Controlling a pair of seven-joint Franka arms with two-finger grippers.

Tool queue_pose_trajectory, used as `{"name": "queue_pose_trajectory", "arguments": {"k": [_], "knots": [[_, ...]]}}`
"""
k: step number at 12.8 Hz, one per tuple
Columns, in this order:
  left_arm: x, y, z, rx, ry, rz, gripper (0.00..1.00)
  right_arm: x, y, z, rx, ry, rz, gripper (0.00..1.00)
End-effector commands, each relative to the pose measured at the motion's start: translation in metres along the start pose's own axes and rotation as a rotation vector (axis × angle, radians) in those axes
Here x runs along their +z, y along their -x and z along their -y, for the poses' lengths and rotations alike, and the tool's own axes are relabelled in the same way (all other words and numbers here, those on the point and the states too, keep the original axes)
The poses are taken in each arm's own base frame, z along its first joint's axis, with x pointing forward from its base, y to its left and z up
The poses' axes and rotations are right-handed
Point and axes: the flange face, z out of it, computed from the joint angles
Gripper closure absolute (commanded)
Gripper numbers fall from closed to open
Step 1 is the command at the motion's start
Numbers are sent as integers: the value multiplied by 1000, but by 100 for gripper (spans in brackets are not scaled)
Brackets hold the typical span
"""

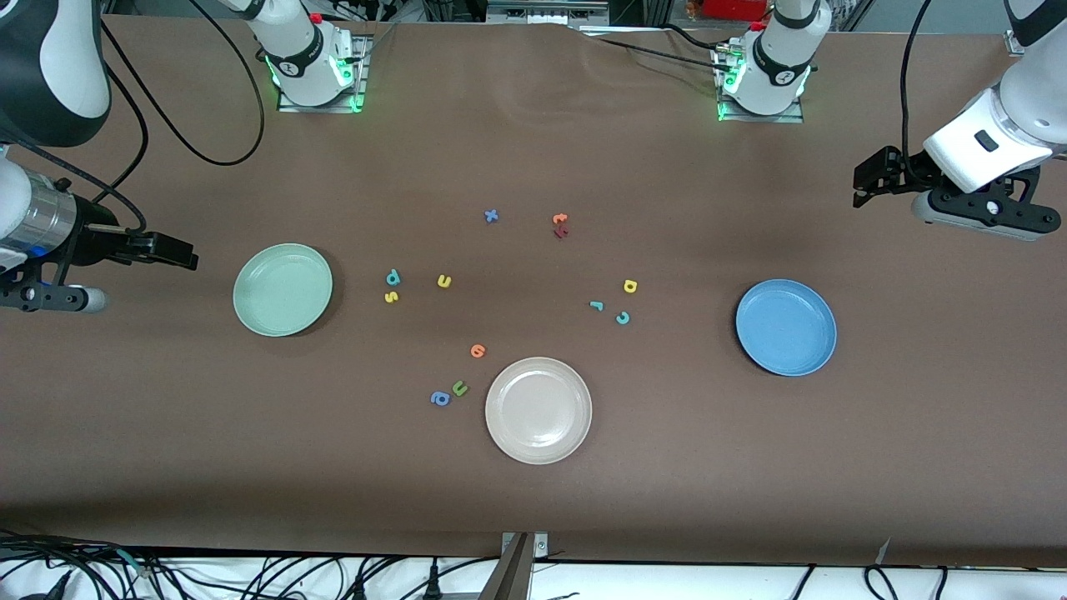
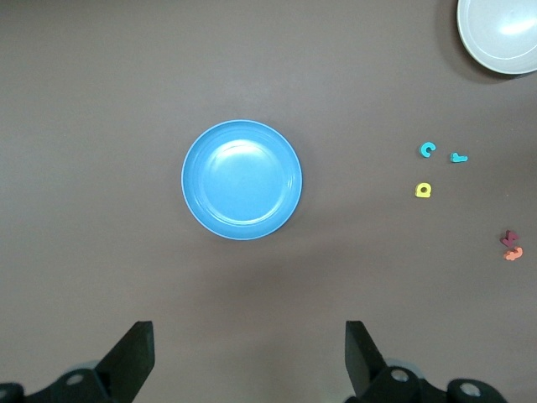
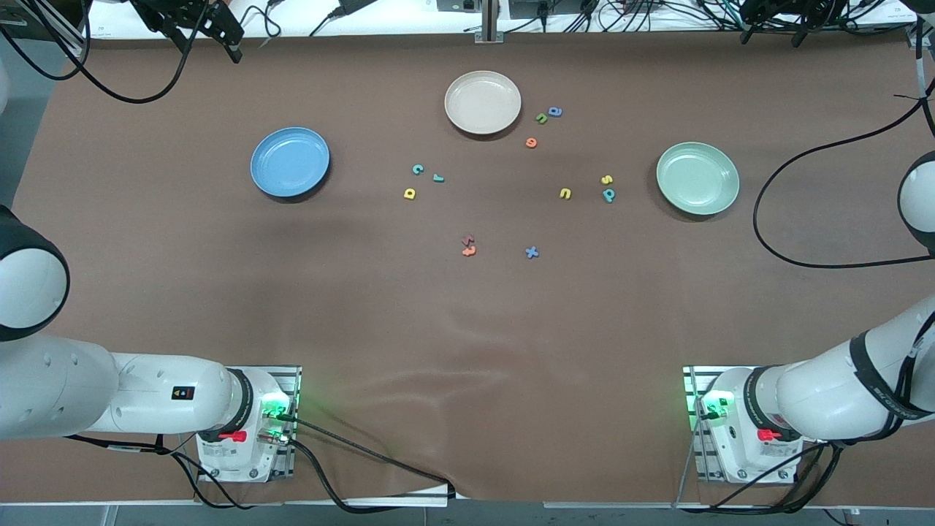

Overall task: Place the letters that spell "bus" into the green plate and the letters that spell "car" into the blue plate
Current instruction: 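Reach both grippers down toward the yellow foam letters a and s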

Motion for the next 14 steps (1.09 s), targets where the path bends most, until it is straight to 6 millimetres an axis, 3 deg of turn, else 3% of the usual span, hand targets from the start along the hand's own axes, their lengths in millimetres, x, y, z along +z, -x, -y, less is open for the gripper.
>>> {"name": "queue_pose_trajectory", "arguments": {"k": [1,3,4,7,10,11,12,14], "knots": [[-6,-2,3,1,-7,8,0,-5,4,2,-5,-9,-2,0],[-4,-2,3,1,-6,13,0,-4,5,3,-10,-12,2,0],[7,-6,4,0,-1,46,0,-3,4,4,-11,-13,3,0],[24,-11,-3,20,10,106,0,1,12,30,-41,-6,36,0],[59,-30,-39,84,16,165,0,7,18,75,-63,-2,34,1],[82,-41,-48,93,40,196,0,14,19,98,-34,3,31,1],[102,-54,-58,100,74,185,0,25,20,125,-23,12,26,1],[141,-77,-93,145,80,159,0,56,14,158,-46,25,22,1]]}}
